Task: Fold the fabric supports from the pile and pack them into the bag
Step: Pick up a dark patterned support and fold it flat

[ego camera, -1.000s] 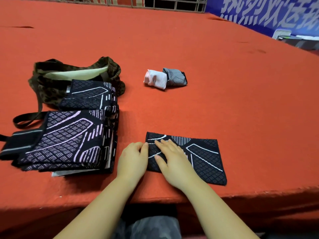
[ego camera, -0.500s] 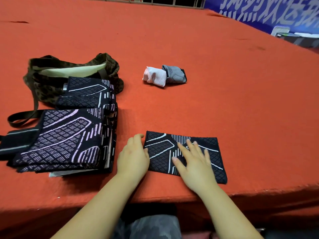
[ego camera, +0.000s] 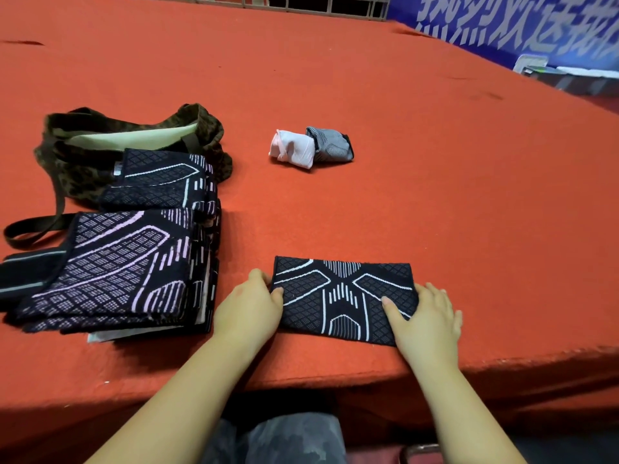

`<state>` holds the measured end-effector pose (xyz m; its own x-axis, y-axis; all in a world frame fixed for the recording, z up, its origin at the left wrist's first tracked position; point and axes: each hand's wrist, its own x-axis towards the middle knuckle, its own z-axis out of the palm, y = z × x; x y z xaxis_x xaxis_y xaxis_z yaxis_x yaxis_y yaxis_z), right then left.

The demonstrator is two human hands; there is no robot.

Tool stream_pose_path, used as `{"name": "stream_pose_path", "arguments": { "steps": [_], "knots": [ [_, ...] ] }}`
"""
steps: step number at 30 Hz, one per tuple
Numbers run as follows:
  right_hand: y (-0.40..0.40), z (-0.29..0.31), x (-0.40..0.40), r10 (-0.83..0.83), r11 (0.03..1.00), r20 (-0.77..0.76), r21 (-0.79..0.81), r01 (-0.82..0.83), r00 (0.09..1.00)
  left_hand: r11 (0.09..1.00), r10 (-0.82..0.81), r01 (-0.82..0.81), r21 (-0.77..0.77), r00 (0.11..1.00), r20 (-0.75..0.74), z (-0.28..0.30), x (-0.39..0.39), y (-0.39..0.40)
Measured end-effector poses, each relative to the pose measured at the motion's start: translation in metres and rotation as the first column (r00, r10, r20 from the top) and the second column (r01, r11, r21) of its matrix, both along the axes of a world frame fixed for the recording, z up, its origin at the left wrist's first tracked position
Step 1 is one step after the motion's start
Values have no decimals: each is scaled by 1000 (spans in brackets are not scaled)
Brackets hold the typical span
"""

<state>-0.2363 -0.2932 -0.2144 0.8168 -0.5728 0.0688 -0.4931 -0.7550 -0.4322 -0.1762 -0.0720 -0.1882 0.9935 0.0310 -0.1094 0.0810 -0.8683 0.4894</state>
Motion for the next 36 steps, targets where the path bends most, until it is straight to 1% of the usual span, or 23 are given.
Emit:
{"name": "stream_pose_path", "arguments": {
  "steps": [3, 5, 7, 8, 9, 10, 11, 12, 14, 16, 18, 20, 21, 22, 24, 25, 26, 27, 30, 33, 34, 36],
  "knots": [
    [6, 0, 1, 12, 1000, 93, -29, -9, 996, 1000, -1, 1, 2, 999, 51, 3, -9, 1],
    [17, 0, 1, 77, 995, 186, -74, -64, 980, 1000, 5, -5, -4, 999, 43, 3, -12, 2],
    [37, 1, 1, 255, 967, 231, -87, -241, 939, 996, 25, -24, -85, 1000, 10, 3, -11, 3],
    [50, 2, 0, 362, 931, 220, -45, -361, 906, 983, 42, -42, -176, 999, -8, 2, -10, 3],
    [63, 3, 0, 457, 883, 197, 18, -469, 868, 952, 61, -67, -300, 998, -29, 4, -8, 2],
    [75, 3, -1, 528, 835, 169, 75, -545, 832, 896, 82, -106, -431, 994, -73, 5, -7, -1],
    [85, 1, -1, 570, 804, 147, 104, -586, 808, 815, 105, -161, -556, 986, -131, 6, -6, -4],
    [93, -1, -2, 589, 793, 130, 98, -602, 797, 717, 124, -224, -660, 973, -195, 7, -5, -6],
    [102, -4, 0, 587, 801, 105, 65, -595, 803, 523, 138, -316, -791, 948, -287, 10, -4, -11],
    [104, -2, 3, 561, 819, 104, 75, -569, 821, 388, 95, -301, -871, 953, -287, 14, -5, -14],
    [105, 2, 8, 513, 834, 148, 149, -531, 846, 291, 37, -259, -921, 965, -260, 17, -6, -17],
    [108, 12, 8, 371, 827, 285, 331, -455, 884, 184, 21, -244, -952, 969, -245, 19, -6, -19],
    [110, 18, 6, 269, 796, 356, 441, -415, 895, 173, 38, -244, -954, 970, -241, 17, -4, -20],
    [113, 23, 4, 175, 746, 396, 544, -384, 901, 198, 64, -245, -949, 969, -237, 14, -1, -20],
    [119, 28, -1, 34, 595, 432, 716, -365, 901, 338, 93, -211, -917, 977, -190, 2, 7, -19],
    [121, 27, -4, -19, 526, 437, 770, -362, 899, 409, 78, -176, -896, 984, -158, -3, 9, -18],
    [122, 26, -7, -67, 476, 444, 801, -362, 893, 452, 36, -129, -882, 991, -127, -6, 11, -18],
    [122, 25, -9, -103, 452, 451, 815, -362, 886, 479, -17, -79, -874, 995, -99, -8, 13, -18],
    [116, 21, -14, -152, 492, 454, 805, -332, 878, 517, -148, 72, -853, 989, -7, -9, 24, -26],
    [99, 22, -17, -205, 522, 453, 800, -295, 867, 594, -248, 199, -779, 967, 58, -6, 31, -37],
    [91, 22, -18, -205, 556, 451, 784, -276, 868, 622, -279, 241, -745, 957, 77, -8, 32, -40],
    [73, 23, -21, -155, 661, 435, 713, -235, 887, 702, -309, 305, -644, 945, 111, -14, 34, -46]
  ]
}}
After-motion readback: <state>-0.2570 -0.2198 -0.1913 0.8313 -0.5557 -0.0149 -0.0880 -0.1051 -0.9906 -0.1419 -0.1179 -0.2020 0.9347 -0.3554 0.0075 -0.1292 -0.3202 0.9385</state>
